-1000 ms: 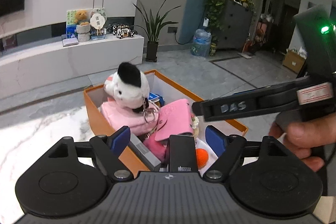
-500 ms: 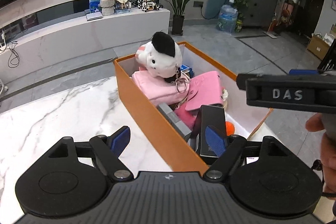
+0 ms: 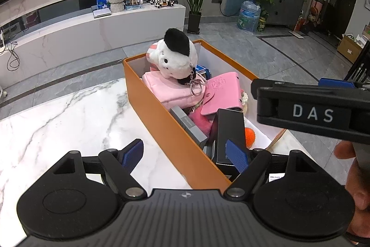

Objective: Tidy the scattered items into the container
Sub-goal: 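Withdraw both tools from the box and hold them above it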

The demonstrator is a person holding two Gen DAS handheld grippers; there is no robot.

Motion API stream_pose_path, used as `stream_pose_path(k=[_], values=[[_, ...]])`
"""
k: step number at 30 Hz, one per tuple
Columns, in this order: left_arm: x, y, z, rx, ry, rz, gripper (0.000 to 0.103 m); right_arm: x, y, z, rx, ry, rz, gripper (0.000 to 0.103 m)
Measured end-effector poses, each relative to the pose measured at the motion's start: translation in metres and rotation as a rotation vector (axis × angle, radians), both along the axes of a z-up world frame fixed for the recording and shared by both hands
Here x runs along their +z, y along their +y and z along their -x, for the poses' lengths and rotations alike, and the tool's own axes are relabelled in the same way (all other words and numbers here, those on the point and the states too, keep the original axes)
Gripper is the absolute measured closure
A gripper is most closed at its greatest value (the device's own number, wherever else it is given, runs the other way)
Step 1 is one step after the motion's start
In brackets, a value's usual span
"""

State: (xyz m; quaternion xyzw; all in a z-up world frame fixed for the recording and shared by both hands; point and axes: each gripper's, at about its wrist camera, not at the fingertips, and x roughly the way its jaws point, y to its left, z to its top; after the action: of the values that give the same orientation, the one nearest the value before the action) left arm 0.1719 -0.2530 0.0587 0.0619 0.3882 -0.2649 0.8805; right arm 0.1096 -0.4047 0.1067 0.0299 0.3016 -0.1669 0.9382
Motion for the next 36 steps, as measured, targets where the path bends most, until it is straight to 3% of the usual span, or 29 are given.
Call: stream_pose_path(k=[36], values=[[-0.0039, -0.0075, 0.0045, -0.047, -0.008, -0.004, 0.01, 0.0017, -0.0009, 0.0038, 0.004, 0.024, 0.001, 0.001]])
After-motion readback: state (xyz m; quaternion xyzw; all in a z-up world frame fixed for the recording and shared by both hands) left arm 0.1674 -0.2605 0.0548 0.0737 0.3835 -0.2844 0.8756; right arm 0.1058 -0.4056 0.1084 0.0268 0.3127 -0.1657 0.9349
